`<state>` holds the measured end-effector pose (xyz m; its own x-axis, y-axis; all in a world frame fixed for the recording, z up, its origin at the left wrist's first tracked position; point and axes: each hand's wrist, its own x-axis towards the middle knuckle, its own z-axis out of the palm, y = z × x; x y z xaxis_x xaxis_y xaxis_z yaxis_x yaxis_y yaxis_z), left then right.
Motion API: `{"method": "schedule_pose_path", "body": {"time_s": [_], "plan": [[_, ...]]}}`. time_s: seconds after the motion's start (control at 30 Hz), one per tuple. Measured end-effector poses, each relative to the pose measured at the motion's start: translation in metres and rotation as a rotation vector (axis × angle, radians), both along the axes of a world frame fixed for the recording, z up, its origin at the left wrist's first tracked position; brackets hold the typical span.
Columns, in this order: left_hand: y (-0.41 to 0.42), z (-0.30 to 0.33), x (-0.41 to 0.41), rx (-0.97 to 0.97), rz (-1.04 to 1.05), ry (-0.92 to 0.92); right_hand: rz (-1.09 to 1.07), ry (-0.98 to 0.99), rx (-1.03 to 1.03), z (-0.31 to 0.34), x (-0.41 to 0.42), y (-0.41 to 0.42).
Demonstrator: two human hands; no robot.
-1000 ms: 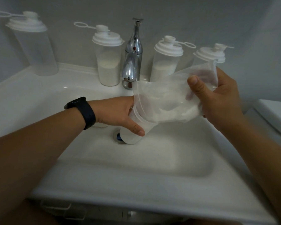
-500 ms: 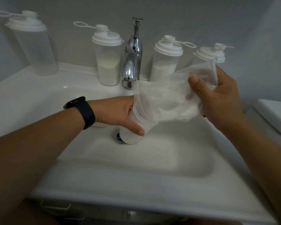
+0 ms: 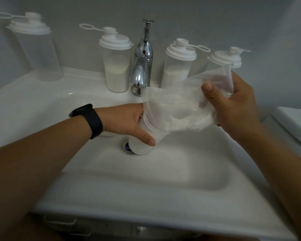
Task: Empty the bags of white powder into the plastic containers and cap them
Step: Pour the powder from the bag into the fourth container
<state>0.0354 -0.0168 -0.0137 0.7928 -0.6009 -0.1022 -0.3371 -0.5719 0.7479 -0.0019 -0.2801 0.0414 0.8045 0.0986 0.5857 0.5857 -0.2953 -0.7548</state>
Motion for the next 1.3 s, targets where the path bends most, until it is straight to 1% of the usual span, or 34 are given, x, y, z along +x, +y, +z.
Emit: {"method": "schedule_pose_path", "body": {"time_s": [0.53,0.73,0.93,1.3], "plan": [[0.0012,-0.0002,0.0004,0.017,0.006,-0.005,-0.005,-0.016,0.02,0.0011,-0.0001,-0.0013],[-0.0012,0.0015,0.0001,0.033,0.017,0.004,0.024,0.032,-0.03,0.0011,-0.0006,-0.0008],[-0.0003,0.0004,0.0002,0.038,0.014,0.0,0.024,0.038,-0.027,0.0027,-0.0011,-0.0011],[-0.0016,0.0015,-0.0016,0.039,0.016,0.002,0.022,0.001,-0.009,0.0055,-0.004,0.0011]]}}
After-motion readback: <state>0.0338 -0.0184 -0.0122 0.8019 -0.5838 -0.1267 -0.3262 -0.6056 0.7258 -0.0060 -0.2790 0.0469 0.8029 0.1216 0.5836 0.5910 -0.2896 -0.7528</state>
